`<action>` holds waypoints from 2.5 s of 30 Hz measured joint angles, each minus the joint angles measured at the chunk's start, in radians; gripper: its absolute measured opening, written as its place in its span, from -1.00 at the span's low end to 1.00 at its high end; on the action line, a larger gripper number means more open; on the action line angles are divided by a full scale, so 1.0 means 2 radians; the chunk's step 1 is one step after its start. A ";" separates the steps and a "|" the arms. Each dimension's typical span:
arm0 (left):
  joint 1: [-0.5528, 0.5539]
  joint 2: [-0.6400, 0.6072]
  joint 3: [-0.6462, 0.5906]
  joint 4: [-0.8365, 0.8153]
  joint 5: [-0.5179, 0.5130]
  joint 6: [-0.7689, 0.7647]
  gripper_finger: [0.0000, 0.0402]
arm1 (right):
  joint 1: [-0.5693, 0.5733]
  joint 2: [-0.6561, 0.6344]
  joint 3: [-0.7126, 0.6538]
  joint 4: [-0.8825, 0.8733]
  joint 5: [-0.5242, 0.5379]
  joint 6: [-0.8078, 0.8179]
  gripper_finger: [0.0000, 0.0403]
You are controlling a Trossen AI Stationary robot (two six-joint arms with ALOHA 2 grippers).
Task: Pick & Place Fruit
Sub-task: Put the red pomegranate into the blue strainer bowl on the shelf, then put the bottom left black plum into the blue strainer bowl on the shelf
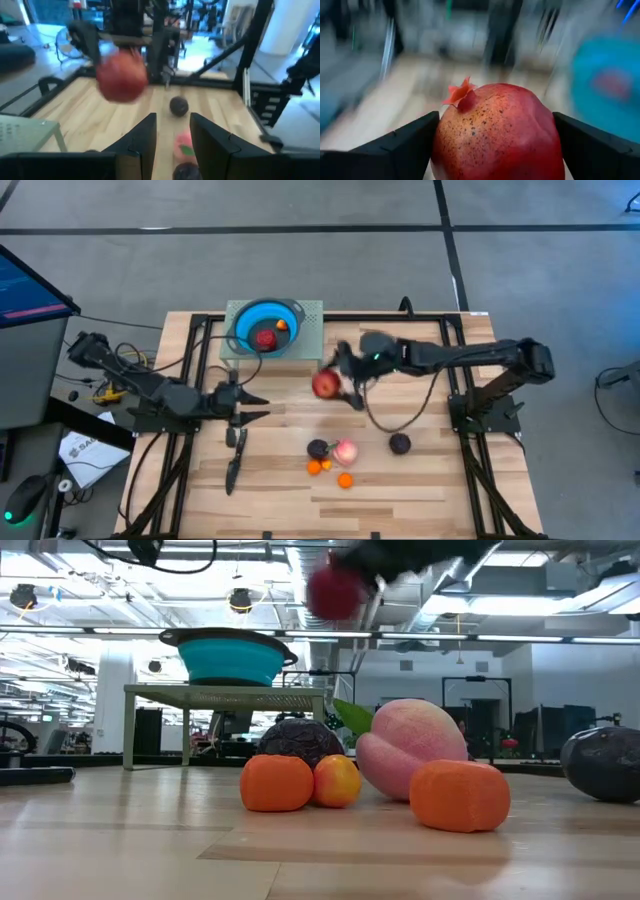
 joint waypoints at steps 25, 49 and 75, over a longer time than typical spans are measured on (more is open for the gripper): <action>-0.008 -0.022 0.000 -0.004 -0.113 0.024 -0.44 | -0.150 0.371 0.425 -0.016 -0.009 0.103 0.82; -0.012 -0.022 0.000 -0.004 -0.107 0.020 -0.44 | -0.140 0.382 0.432 -0.046 -0.006 0.088 0.90; -0.012 -0.022 0.000 -0.003 -0.107 0.021 -0.44 | -0.127 0.339 0.537 -0.164 0.052 0.028 0.88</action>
